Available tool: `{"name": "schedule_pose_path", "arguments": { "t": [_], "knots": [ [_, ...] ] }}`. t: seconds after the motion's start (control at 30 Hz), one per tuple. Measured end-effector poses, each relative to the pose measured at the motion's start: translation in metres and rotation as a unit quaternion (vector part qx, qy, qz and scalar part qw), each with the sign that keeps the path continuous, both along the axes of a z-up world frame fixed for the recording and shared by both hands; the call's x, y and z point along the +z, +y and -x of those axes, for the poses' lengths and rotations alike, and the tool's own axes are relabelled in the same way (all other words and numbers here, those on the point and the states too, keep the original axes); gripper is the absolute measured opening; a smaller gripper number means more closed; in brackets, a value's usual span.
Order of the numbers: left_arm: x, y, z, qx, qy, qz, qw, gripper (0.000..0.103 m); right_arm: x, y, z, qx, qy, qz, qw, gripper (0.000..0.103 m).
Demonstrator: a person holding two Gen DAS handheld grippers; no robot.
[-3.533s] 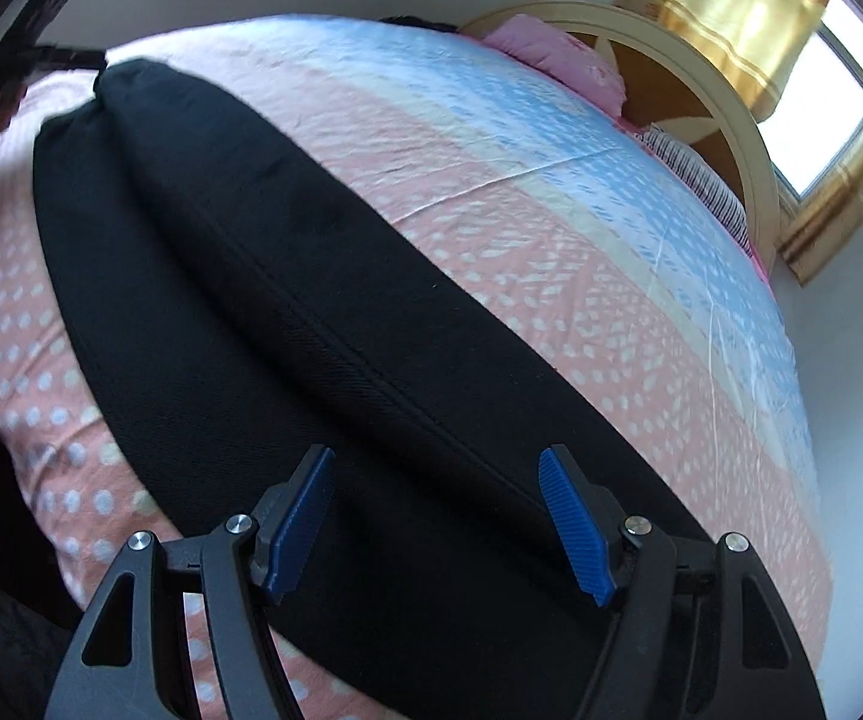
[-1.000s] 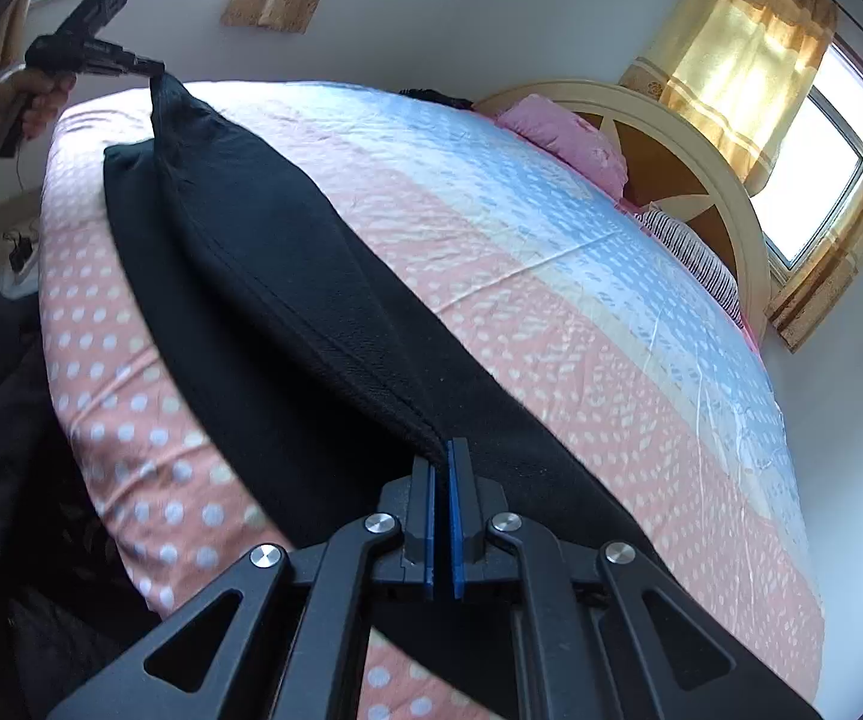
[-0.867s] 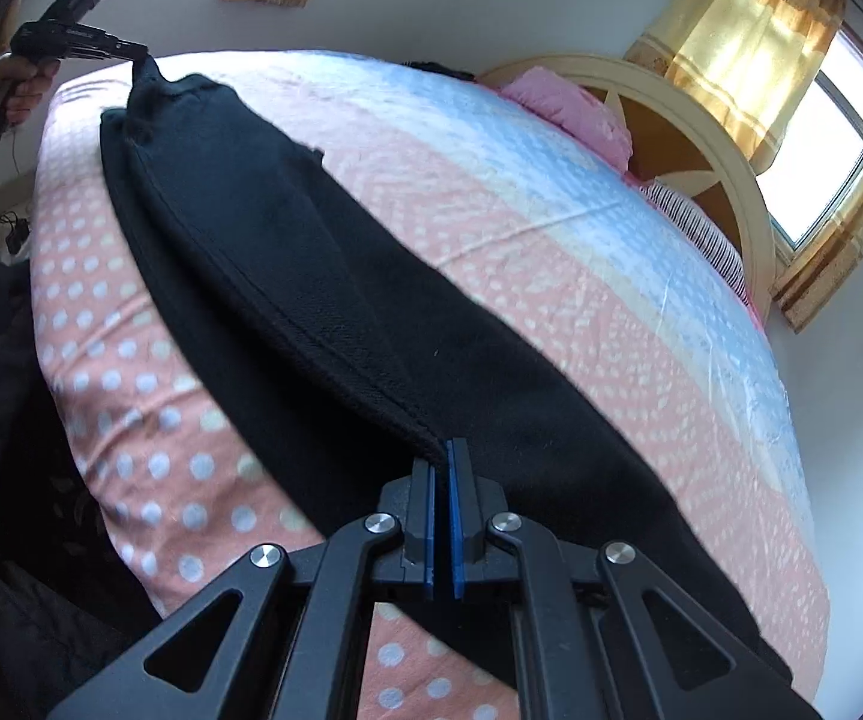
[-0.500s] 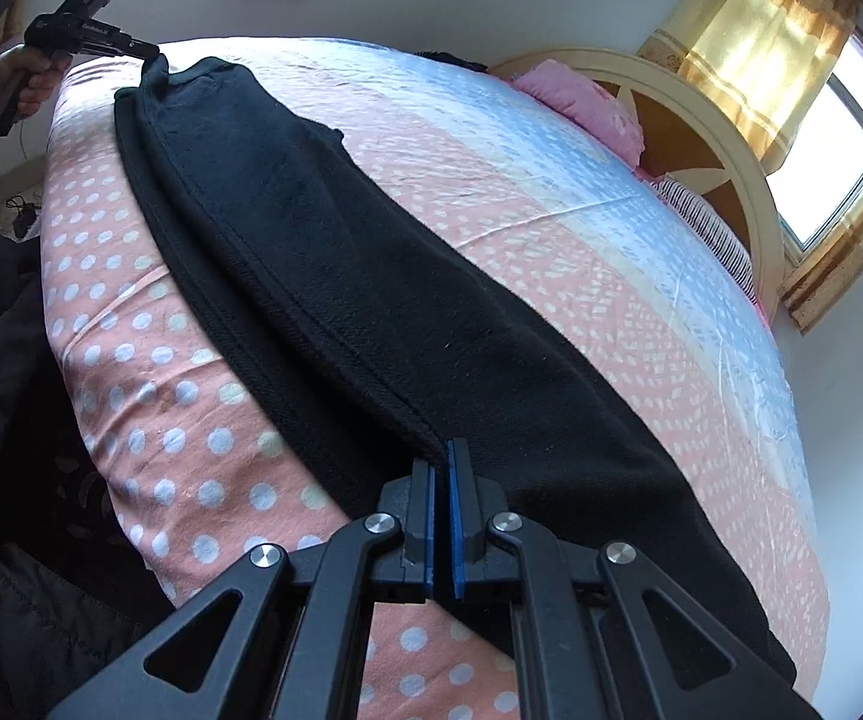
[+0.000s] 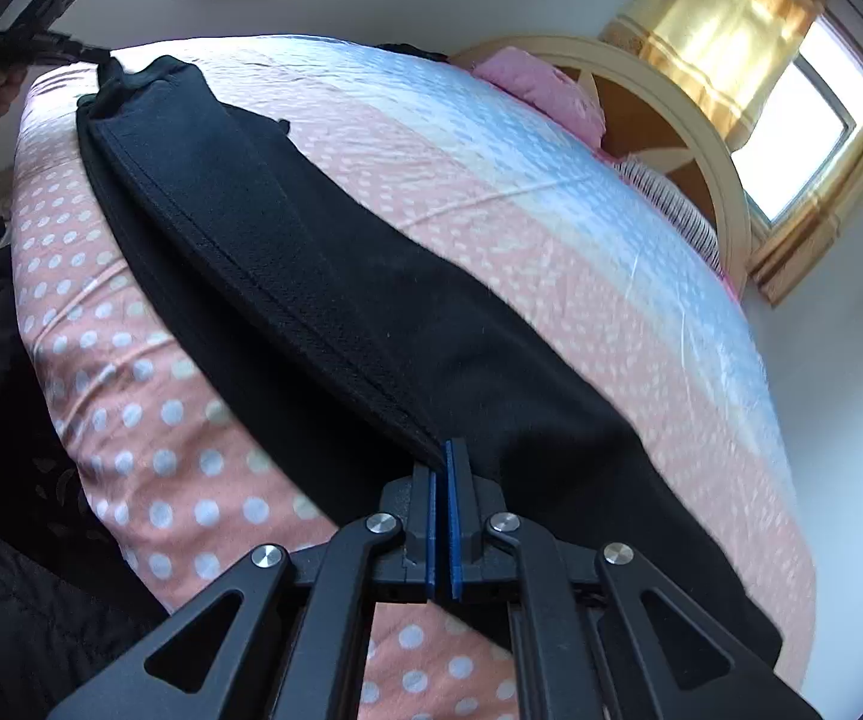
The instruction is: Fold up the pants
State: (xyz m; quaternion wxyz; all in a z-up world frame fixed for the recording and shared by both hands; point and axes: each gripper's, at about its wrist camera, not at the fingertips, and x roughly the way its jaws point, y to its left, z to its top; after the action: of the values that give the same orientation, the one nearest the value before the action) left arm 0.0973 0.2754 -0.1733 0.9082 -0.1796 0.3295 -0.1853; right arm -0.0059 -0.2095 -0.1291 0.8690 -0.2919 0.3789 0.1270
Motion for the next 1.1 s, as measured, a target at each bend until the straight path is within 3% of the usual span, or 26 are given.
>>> {"name": "schedule_pose_path", "arguments": {
  "t": [0.13,0.4,0.5,0.53,0.57,0.6,0.63,0.67,0.77,0.87,0.97,1.1],
  "knots": [
    [-0.013,-0.010,0.002,-0.005,0.016,-0.025,0.9996,0.003,-0.016,0.010,0.010,0.014,0.008,0.008,1.000,0.002],
    [-0.031,0.020,0.015,0.034,0.044,-0.031,0.9979,0.002,-0.009,0.002,0.003,0.000,0.002,-0.014,1.000,0.002],
    [-0.032,0.032,0.016,0.052,0.043,-0.023,0.9974,0.002,-0.011,0.004,0.006,0.016,0.025,-0.002,1.000,0.007],
    [-0.032,0.033,0.017,0.055,0.041,-0.025,0.9973,0.002,-0.009,0.004,0.008,0.023,0.031,0.004,0.999,0.013],
    [-0.029,0.033,0.018,0.059,0.034,-0.028,0.9973,0.002,-0.005,0.003,0.008,0.027,0.033,0.000,0.999,0.024],
    [-0.023,0.031,0.019,0.065,0.025,-0.034,0.9970,0.002,0.001,-0.001,0.008,0.026,0.038,-0.014,0.999,0.032],
    [-0.017,0.027,0.019,0.063,0.016,-0.041,0.9971,0.002,0.009,-0.004,0.007,0.022,0.041,-0.035,0.998,0.047],
    [-0.010,0.020,0.019,0.053,0.003,-0.048,0.9974,0.002,0.018,-0.005,0.006,0.020,0.036,-0.054,0.998,0.053],
    [0.010,-0.014,0.017,0.021,-0.033,-0.092,0.9950,0.017,0.041,0.011,0.004,0.034,0.012,-0.085,0.996,0.053],
    [0.013,-0.049,0.010,-0.012,-0.045,-0.132,0.9902,0.050,0.047,0.052,-0.003,0.069,0.019,-0.123,0.990,0.053],
    [0.001,-0.061,0.001,-0.010,-0.031,-0.162,0.9862,0.053,0.035,0.107,-0.008,0.124,0.030,-0.112,0.985,0.053],
    [-0.009,-0.037,-0.001,0.015,-0.010,-0.134,0.9908,0.053,0.008,0.171,-0.029,0.171,0.063,-0.115,0.976,0.053]
  ]
}}
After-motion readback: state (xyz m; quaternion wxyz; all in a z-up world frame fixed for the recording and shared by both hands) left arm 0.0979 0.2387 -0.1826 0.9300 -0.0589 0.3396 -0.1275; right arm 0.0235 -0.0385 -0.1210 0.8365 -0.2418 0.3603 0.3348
